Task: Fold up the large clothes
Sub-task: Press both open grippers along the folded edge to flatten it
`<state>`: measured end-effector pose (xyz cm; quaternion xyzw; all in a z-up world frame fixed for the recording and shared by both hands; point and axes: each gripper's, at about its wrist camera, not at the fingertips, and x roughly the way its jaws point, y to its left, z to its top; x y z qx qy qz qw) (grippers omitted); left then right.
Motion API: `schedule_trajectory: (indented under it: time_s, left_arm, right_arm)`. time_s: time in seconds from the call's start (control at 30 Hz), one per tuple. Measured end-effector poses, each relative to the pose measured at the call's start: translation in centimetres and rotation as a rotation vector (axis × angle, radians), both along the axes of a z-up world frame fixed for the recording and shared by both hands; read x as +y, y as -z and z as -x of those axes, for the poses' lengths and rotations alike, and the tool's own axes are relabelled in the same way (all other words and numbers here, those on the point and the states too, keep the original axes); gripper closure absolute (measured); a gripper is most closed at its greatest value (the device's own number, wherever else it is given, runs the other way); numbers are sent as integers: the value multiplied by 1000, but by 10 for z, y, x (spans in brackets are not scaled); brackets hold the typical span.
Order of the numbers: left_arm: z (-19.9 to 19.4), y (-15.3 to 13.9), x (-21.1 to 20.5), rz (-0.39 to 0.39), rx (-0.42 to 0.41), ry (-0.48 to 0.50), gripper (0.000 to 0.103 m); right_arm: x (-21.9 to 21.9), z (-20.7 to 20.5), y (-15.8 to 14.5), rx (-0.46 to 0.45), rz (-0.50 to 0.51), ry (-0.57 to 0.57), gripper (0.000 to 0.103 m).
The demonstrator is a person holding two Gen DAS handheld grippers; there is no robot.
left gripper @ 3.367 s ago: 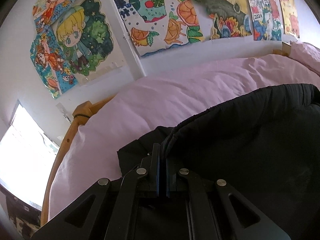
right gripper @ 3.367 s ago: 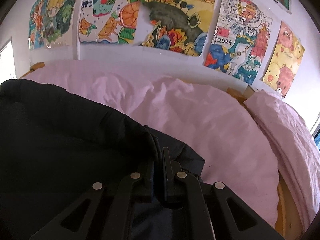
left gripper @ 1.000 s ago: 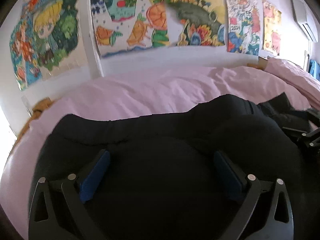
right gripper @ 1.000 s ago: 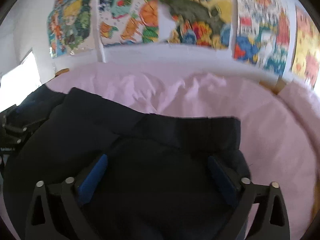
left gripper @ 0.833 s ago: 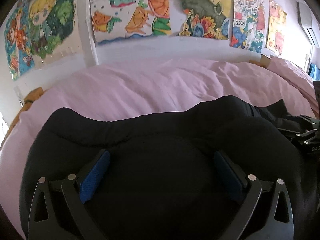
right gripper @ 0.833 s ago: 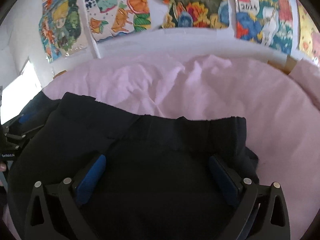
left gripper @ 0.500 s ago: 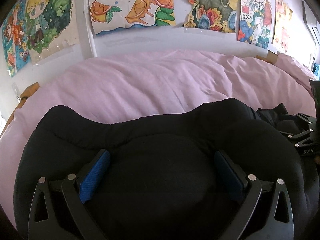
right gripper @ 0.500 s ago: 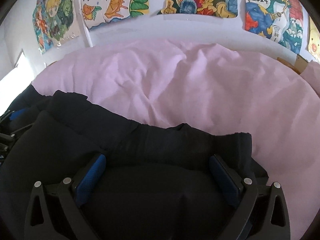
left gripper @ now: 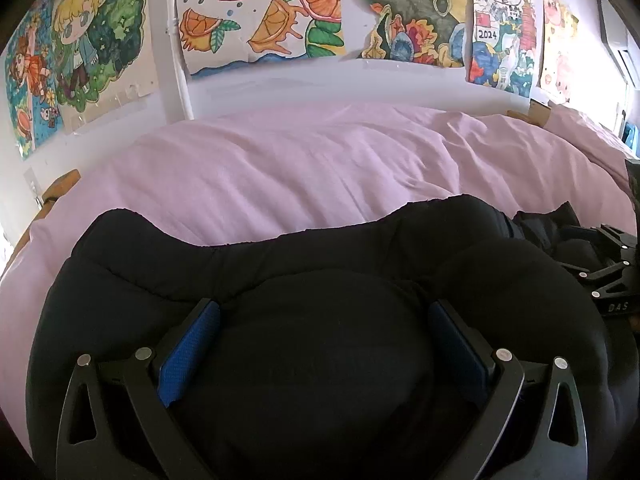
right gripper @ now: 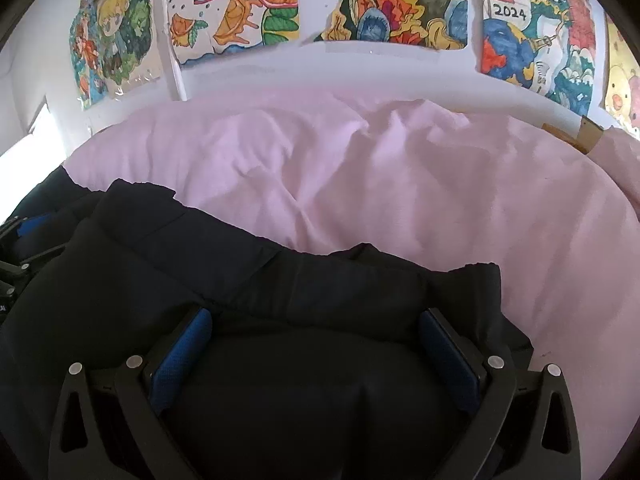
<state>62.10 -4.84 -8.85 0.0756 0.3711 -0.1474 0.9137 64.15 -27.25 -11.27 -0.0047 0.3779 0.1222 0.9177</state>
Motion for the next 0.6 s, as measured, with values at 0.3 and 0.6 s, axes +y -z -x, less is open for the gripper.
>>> schedule_trajectory:
  time_s: [0.3, 0.6]
  left_arm:
    - [4, 0, 1, 4, -7, 5, 1]
    - [6, 1, 1, 6, -11, 7, 1]
  right_arm:
    - [-2, 8, -3, -16, -13, 13, 0]
    - [-4, 16, -4, -32, -26, 16, 0]
